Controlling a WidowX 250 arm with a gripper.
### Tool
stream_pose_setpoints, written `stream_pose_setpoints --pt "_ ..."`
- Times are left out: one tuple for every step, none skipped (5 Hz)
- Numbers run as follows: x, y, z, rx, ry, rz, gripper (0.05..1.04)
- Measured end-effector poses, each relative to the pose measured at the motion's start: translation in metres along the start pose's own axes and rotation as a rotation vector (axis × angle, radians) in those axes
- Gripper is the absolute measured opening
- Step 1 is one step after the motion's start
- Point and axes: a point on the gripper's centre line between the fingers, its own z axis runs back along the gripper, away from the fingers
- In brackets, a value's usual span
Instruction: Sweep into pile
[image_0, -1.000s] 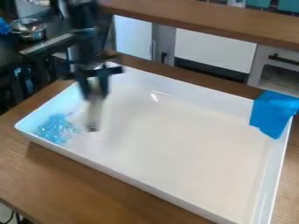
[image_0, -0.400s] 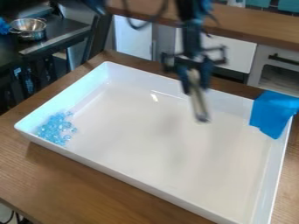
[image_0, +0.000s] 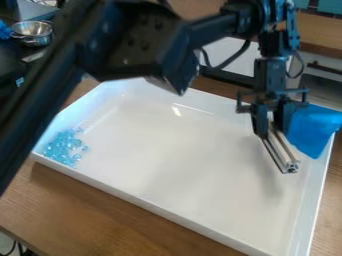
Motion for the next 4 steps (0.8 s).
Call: stream_pose_setpoints --pt "0.005 0.011 -0.018 0.019 -0.007 0.004 0.37" --pt "0.004 0.026 -0.005 0.014 -0.04 -0.012 0.416" --pt "0.001 0.036 0.008 0.029 -0.025 -0.028 0.713" --pt "-0.017 0.037 0.038 -0.028 -0.046 -0.1 0.974"
